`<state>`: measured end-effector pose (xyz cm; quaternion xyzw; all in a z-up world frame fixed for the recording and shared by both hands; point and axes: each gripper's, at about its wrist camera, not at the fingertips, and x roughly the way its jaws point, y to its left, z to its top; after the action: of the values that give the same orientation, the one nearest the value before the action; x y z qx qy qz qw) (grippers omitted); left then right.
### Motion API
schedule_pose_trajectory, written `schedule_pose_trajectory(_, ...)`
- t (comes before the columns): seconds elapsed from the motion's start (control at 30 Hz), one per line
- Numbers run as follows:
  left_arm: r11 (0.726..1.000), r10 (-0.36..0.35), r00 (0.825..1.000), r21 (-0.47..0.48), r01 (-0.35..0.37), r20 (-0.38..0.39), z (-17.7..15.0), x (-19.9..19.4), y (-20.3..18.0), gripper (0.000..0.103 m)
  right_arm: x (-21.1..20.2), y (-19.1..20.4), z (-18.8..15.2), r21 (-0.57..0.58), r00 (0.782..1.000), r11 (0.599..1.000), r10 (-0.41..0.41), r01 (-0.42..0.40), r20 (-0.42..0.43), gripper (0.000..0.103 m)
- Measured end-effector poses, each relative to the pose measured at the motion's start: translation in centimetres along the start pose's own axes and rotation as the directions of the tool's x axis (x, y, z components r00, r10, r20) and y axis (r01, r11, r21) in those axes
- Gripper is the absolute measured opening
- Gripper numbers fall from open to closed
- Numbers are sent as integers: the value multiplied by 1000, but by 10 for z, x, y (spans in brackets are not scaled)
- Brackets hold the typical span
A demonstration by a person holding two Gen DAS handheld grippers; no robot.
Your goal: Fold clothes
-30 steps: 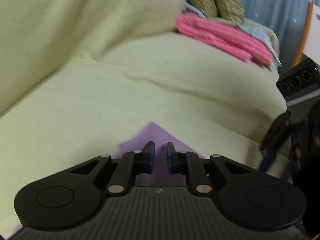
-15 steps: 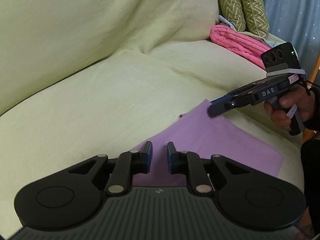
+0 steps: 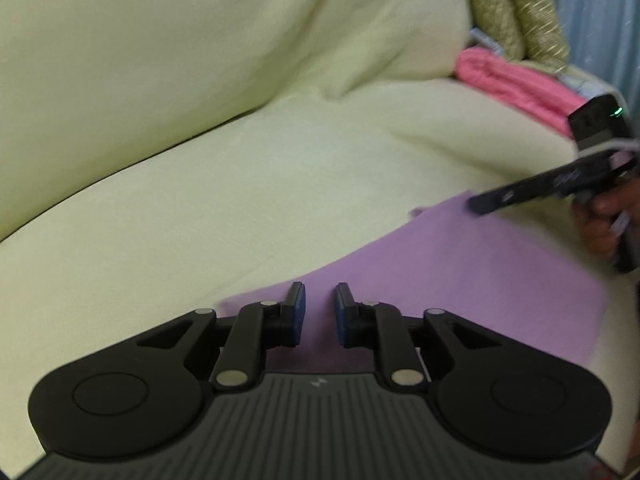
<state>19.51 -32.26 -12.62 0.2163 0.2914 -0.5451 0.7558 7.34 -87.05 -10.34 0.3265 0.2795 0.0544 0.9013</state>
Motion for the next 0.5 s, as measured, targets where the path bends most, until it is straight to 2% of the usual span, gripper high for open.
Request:
schedule_pose_trajectory(0.1, 998, 60, 998, -22, -60, 2, -7, -12, 12, 25, -7, 5, 0, -27, 997, 997, -66, 67, 28, 18)
schedule_pose_trajectory(0.13, 995, 94, 996, -34, -94, -5, -9, -16, 15, 36, -9, 8, 0, -42, 995, 995, -92, 93, 41, 20)
schedule_pose_trajectory(0.17, 993, 109, 994, -56, -108, 1, -10, -21, 19, 37, -12, 11, 0, -55, 992, 991, -117, 120, 54, 20)
schedule_pose_trajectory(0.23, 985, 119, 993, -124, -117, 12, -11, -31, 27, 32, -20, 20, -2, -87, 987, 986, -138, 145, 80, 20)
schedule_pose_trajectory(0.27, 981, 116, 993, -158, -112, 17, -12, -34, 31, 31, -24, 26, -4, -94, 987, 985, -133, 142, 91, 20)
schedule_pose_trajectory(0.37, 958, 21, 999, -286, -9, 38, -15, -35, 49, 33, -31, 41, -9, -109, 988, 987, -108, 121, 113, 20)
schedule_pose_trajectory(0.43, 943, -16, 999, -331, 28, 39, -16, -29, 55, 33, -30, 51, -14, -118, 990, 988, -86, 99, 108, 20)
schedule_pose_trajectory(0.5, 941, -28, 999, -336, 40, 39, -15, -20, 57, 32, -26, 58, -21, -144, 992, 984, -94, 106, 90, 20)
